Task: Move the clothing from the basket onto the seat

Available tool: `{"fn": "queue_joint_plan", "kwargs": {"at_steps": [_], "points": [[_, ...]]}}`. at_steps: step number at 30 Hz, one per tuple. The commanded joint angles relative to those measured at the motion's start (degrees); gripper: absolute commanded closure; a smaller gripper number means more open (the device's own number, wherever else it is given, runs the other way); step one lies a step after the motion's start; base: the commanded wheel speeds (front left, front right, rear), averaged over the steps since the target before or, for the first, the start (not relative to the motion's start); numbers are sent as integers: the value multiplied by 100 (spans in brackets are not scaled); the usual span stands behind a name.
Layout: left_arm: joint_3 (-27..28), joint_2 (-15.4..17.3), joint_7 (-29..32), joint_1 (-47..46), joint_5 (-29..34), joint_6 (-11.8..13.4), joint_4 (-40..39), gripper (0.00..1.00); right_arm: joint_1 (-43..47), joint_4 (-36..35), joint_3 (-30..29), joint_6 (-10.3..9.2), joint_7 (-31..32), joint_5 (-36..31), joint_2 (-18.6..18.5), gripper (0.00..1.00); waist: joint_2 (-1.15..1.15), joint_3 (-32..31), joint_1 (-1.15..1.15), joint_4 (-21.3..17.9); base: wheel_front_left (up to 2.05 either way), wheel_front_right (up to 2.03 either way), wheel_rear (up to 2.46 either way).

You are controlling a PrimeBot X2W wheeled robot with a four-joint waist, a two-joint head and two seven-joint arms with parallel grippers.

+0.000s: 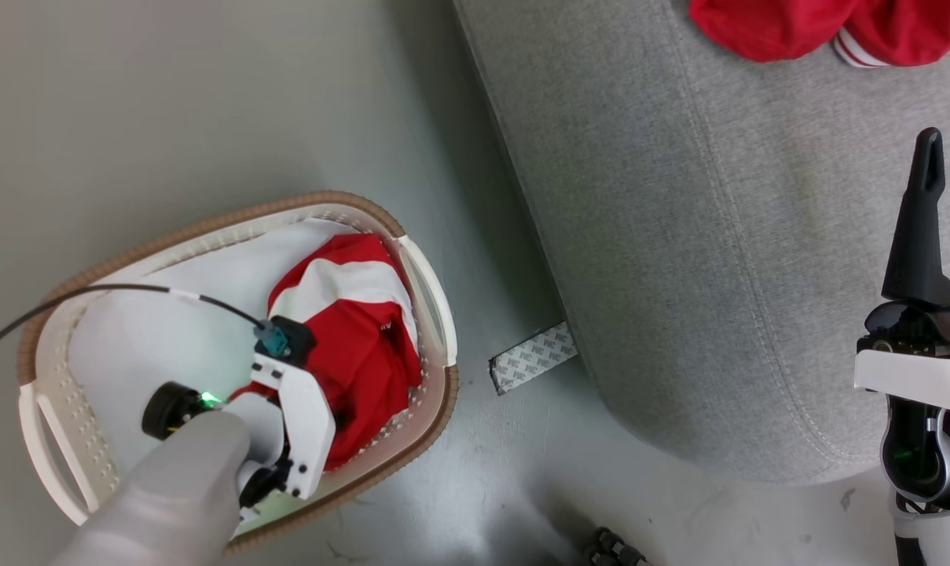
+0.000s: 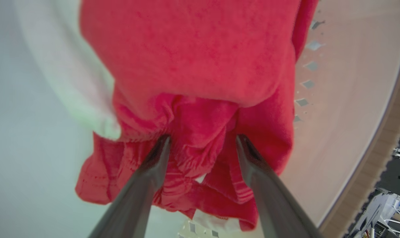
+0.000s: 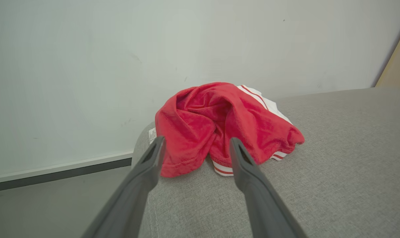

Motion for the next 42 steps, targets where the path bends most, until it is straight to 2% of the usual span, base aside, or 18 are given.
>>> {"fn": "queue_joint_plan", "kwargs": {"at_steps": [1, 3, 4, 5, 6, 17, 21, 28, 34, 42], "points": [[-88, 58, 2, -113, -148, 7, -8, 0, 62, -47, -21, -13, 3, -76, 26, 0, 0, 51, -1, 30, 12, 12, 12], [-226, 94, -69, -163, -222, 7, -24, 0, 65, -88, -11, -13, 3, -114, 35, 0, 0, 96, -1, 56, 12, 12, 12], [-300, 121, -142, -197, -260, 7, -46, 9, 59, -108, -1, -13, 3, -136, 39, 0, 0, 117, -1, 70, 11, 11, 11], [-368, 151, -210, -224, -314, 7, -77, 84, 50, -127, 6, -13, 3, -148, 44, 0, 0, 136, -1, 83, 8, 8, 8], [-444, 175, -237, -234, -395, 7, -102, 100, 42, -143, 12, -13, 3, -158, 47, 0, 0, 151, -1, 94, 5, 5, 5], [-983, 377, -624, -376, -989, 7, -168, 100, -181, -4, 154, -13, 3, -122, 61, 0, 0, -1, -1, 68, 0, 0, 0], [-1025, 360, -1006, -264, -1204, 6, -84, 100, -298, 90, 264, -13, 2, -93, 58, 0, 0, -256, -1, 10, 0, 0, 0], [-1107, 47, -1712, 56, -1351, 7, -86, 100, -196, 203, 195, -13, 3, -286, 47, 0, 0, -1073, -1, 280, 0, 0, 0], [-1128, -253, -2457, 285, -1586, 6, -174, 100, 28, 292, 142, -13, 3, -321, -124, 0, 0, -1828, -1, 640, 0, 0, 0], [-1100, -544, -2898, 269, -1586, 6, -483, 100, 319, 457, 173, -13, 3, -253, -296, 0, 0, -2649, -1, 1182, 0, 0, 0]]}}
